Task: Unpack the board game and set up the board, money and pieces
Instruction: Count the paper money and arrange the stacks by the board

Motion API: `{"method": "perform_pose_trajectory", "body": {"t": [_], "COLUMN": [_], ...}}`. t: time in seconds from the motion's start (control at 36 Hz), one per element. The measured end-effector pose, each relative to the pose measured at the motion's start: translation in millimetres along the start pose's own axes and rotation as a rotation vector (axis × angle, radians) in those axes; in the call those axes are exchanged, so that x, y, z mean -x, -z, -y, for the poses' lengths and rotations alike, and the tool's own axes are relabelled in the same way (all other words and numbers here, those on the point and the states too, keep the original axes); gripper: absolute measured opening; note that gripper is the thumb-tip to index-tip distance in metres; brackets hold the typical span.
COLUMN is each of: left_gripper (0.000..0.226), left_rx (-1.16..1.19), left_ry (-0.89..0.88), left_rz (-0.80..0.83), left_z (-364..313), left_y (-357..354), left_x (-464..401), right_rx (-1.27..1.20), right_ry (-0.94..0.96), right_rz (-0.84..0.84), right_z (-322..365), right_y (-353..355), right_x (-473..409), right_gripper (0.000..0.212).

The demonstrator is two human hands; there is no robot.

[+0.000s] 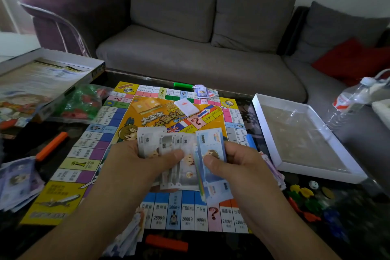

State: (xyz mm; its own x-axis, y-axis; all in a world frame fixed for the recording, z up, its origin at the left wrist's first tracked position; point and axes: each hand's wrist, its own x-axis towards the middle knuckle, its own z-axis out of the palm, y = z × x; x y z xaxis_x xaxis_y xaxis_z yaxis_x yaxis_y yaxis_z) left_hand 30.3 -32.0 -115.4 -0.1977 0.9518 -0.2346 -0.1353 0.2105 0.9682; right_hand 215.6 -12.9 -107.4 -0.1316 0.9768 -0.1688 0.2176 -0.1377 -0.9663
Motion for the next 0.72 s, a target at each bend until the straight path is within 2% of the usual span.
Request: {"method": "perform_pose_trajectory", "body": {"t": [0.22,0.44,0.72], "left_gripper": [0.017,0.012,0.016], "left_rx": [0.015,0.100,0.088], "left_ry": [0.034,0.008,0.072], "left_rz": [0.058,0.004,-0.017], "left_z": [2,4,-1], "left_y": [-2,0,13], "left_x": [-1,-4,-25], "right_rx": [0.036,0.022,0.046], "right_ry": [0.007,-0.029,-0.082], "right_rz": [0.002,0.005,-0.100], "right_z": [2,2,14], "right_y": [1,-3,10], "right_x": [2,3,-24], "right_gripper": [0.021,0.023,0.012]}}
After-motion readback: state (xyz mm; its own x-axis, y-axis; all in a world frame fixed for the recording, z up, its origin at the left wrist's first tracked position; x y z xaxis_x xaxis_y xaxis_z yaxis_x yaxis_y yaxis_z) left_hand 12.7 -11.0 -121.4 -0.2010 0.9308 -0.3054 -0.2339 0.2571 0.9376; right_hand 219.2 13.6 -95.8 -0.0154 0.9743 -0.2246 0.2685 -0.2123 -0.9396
